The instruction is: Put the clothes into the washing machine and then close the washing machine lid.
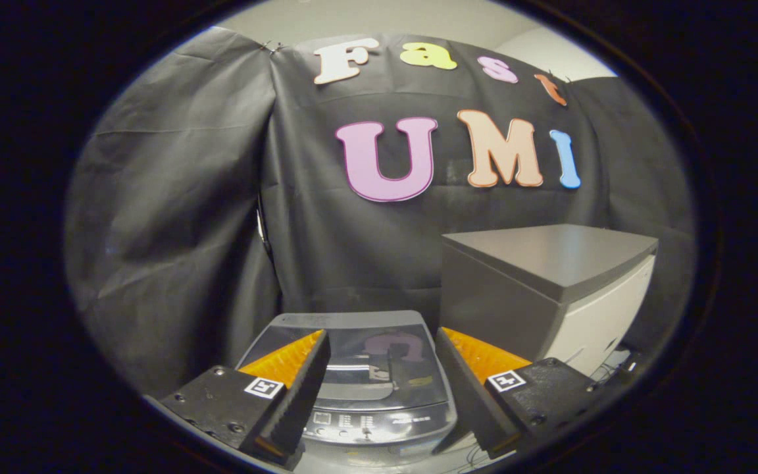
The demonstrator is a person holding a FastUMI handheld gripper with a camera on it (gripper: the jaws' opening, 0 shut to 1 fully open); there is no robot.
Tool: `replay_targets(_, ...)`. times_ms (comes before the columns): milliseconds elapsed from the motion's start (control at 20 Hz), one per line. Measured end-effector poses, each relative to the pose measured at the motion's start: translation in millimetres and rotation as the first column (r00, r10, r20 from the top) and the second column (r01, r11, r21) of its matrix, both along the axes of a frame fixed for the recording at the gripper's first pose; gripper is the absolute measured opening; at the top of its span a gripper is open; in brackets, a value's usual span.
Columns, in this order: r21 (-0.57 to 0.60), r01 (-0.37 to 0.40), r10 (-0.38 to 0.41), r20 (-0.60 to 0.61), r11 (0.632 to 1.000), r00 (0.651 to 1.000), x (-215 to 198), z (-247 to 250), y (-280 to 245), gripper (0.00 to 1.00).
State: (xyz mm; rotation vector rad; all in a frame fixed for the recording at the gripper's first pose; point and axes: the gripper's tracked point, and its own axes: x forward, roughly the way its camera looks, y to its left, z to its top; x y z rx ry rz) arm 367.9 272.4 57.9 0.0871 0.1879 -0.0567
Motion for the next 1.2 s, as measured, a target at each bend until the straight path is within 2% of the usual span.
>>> replay_targets(250,0.011,-0.028,0.028,0.008,1.0,1.0,-40,10,6,0.97)
replay_targets(500,-0.004,-0.063,0.063,0.069,0.998,0.996,-86,39,14,0.97)
replay_targets(700,-0.043,-0.058,0.064,0.138,0.997,0.988,-119,67,10,0.97)
replay_targets(900,-0.13,-0.043,0.067,0.184,0.991,0.981,-146,90,2,0.97)
replay_targets(1200,-0.148,-0.046,0.079,0.228,0.988,0.97,-173,107,1,0.97)
